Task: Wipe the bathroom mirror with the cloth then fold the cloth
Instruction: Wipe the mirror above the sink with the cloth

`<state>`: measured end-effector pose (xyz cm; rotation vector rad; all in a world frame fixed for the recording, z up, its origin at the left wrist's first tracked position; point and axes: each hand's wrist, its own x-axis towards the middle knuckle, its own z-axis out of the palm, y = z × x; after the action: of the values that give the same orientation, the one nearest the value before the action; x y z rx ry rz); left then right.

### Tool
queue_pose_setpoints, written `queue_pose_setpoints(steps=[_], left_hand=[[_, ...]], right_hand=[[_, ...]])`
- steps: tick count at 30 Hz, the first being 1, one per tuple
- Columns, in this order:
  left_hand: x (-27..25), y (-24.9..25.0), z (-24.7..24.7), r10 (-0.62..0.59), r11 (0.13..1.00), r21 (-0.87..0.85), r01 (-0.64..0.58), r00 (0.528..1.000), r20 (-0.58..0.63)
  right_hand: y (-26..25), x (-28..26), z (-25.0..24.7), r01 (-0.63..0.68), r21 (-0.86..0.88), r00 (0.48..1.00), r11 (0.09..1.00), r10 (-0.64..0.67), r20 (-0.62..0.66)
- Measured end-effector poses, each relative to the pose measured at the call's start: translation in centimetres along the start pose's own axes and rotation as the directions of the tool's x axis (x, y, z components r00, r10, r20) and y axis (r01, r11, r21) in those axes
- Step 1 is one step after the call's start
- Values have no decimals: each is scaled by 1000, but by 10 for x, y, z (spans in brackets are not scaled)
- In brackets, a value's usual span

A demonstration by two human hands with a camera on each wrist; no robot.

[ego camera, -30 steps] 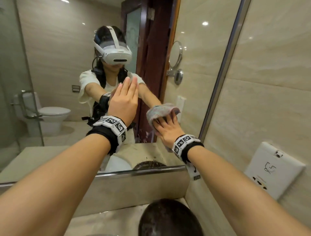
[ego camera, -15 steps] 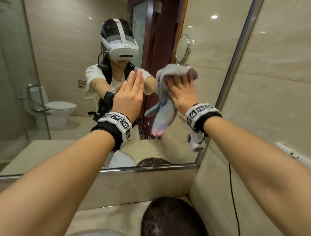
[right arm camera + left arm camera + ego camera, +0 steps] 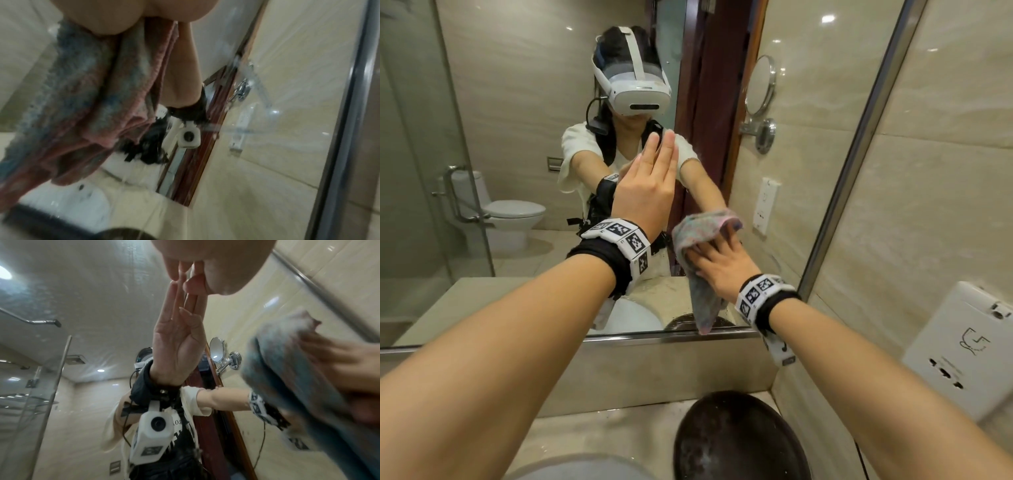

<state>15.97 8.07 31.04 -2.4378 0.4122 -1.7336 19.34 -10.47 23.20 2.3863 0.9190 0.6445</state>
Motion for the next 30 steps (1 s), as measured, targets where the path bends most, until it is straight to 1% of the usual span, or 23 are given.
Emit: queue_pose_setpoints(steps=[2,3,5,7,9,10,11,12,13,15,17,19,20,22,24,25,27,28,30], left_hand=[[0,0,-1,0,1000,11,-1,1000,17],[1,0,-1,1,1000,22,-1,1000,23],[1,0,-1,11,1000,27,-11,999,30],[0,-2,1,23,999,38,-24,999,28],[0,-2,0,20,999,39,-22,998,52],[0,-1,0,15,999,34,-18,998,67],[1,-1,0,10,999,31,-13,997,76],[1,-1,2,7,999,30,-10,997,80],[1,-1,2,4,1000,24,-6,997,82],[1,-2,2,-22,1000,-14,24,994,111],[1,-3,3,-48,997,-49,59,980,194],[3,-2,2,-62,995,-68,78,976,211],[3,-2,1,-72,993,-76,91,972,224],[4,-2,0,-81,991,-83,103,970,229],[4,-1,0,-52,994,-82,69,980,192],[4,0,0,-30,994,-96,48,983,182],[4,-1,-1,-9,990,-139,37,980,197],[4,-2,0,-1,990,-136,28,981,194],[4,-2,0,2,994,-109,22,976,218]], right_hand=[[-14,-8,15,112,-6,991,994,-112,69],[-19,-13,21,171,-11,979,985,-169,118],[-23,-22,20,305,-86,927,948,-275,257],[-15,-20,24,376,-178,913,909,-330,241],[0,-16,21,416,-230,909,880,-395,135],[9,-15,14,395,-238,918,887,-390,71],[21,-16,6,324,-234,944,917,-331,9],[34,-17,-1,216,-210,971,954,-232,-57],[48,-19,-10,111,-169,985,979,-131,-111],[77,-24,-29,-21,-97,983,995,3,-186],[101,-27,-50,-147,-30,959,989,135,-249],[106,-30,-66,-309,103,905,945,326,-273],[105,-31,-69,-349,183,874,919,390,-291],[99,-32,-70,-335,330,831,882,442,-337],[98,-30,-73,-326,435,801,840,489,-345],[97,-29,-74,-341,424,793,839,499,-349],[94,-26,-73,-423,281,786,861,503,-360],[92,-24,-72,-461,236,777,855,518,-359],[82,-18,-63,-507,219,732,834,551,-400]])
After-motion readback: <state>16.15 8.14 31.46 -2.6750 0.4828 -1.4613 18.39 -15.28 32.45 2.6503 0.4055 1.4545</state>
